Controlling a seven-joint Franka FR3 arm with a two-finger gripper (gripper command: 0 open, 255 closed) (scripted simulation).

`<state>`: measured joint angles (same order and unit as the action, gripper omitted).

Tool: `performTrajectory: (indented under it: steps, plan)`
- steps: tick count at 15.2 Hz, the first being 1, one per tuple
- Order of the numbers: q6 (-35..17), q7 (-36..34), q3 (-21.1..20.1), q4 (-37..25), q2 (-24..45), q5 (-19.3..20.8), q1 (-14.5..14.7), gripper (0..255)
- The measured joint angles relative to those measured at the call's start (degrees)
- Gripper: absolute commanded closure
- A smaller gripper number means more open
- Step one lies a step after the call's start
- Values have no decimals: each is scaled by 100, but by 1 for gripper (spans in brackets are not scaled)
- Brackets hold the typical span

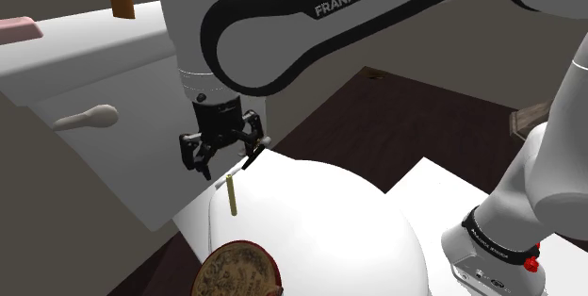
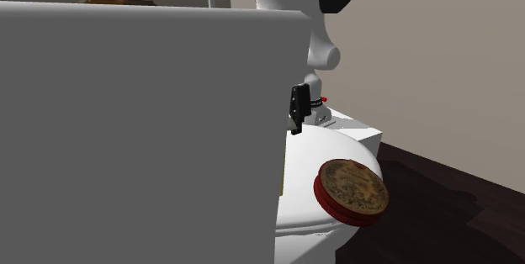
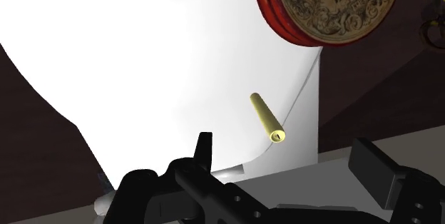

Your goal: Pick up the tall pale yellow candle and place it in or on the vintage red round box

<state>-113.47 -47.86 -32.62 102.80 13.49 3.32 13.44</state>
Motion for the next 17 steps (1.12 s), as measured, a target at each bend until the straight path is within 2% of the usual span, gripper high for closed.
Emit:
performTrajectory:
  steps: [7,13,14,17]
  plan:
    - [-448,-138,36,200,287,181,95,0]
    - [-489,-132,40,234,291,185,89,0]
    - [-489,-132,40,234,291,185,89,255]
    - [-489,-132,40,234,291,185,89,255]
